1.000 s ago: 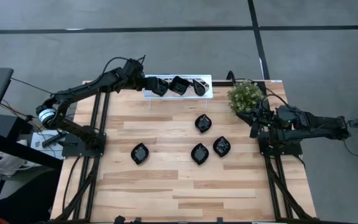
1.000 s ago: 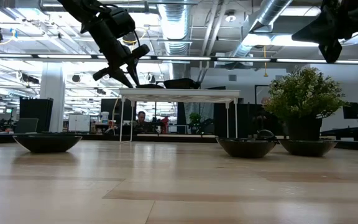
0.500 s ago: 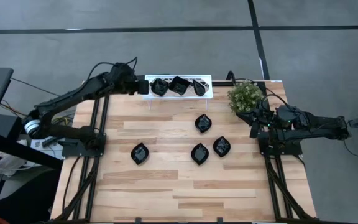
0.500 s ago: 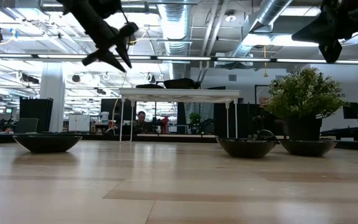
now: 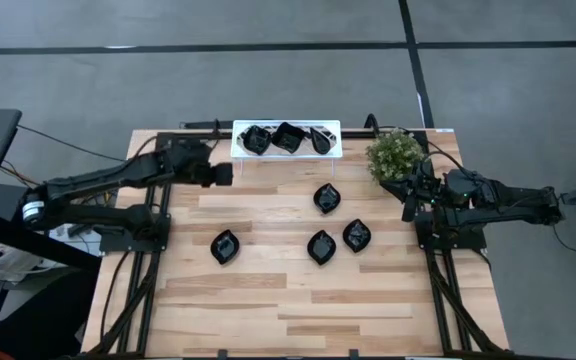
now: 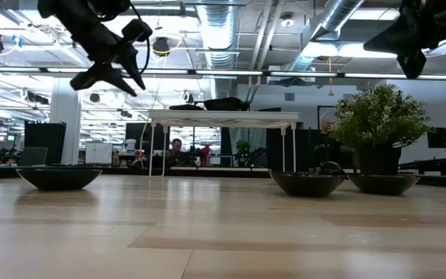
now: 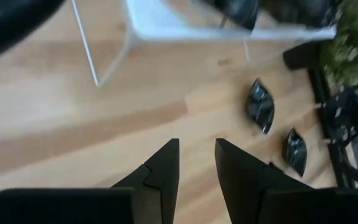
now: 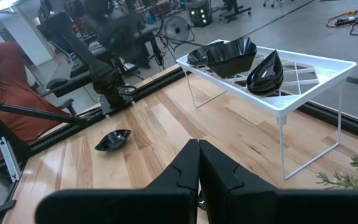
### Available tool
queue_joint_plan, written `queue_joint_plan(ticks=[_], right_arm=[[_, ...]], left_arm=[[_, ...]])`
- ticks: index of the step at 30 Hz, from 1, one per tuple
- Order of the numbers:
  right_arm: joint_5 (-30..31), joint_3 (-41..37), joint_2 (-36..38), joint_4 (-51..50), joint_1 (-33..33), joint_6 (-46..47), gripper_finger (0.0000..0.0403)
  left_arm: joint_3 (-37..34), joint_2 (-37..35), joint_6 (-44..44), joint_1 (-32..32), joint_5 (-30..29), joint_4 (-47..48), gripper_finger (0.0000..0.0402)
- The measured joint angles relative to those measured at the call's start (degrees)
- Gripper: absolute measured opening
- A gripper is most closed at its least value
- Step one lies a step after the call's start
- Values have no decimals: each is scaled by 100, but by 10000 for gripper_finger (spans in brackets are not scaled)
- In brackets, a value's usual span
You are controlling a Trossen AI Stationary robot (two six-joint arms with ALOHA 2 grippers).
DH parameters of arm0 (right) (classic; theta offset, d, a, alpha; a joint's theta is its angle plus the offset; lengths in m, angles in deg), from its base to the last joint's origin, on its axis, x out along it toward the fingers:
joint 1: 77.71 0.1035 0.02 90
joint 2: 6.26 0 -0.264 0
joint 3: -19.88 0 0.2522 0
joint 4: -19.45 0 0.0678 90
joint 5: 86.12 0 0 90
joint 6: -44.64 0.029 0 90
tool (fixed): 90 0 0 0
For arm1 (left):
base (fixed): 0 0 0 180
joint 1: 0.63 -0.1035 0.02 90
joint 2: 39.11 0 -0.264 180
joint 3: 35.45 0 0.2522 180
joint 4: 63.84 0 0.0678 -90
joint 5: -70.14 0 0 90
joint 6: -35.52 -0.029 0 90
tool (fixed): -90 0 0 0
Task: Pick & Place Mini shaped plates
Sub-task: Stack the leaf-shaped plate on top of the other leaf-shaped plate on the shelf
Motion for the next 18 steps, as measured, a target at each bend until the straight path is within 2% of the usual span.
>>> queue_joint_plan(ticks=[10, 18], right_arm=[[0, 0, 1, 0, 0, 0, 1], [0, 0, 2, 0, 0, -2, 1]], left_arm=[[-323, 2, 942, 951, -587, -118, 104], [-373, 4, 1269, 1309, -881, -157, 104]])
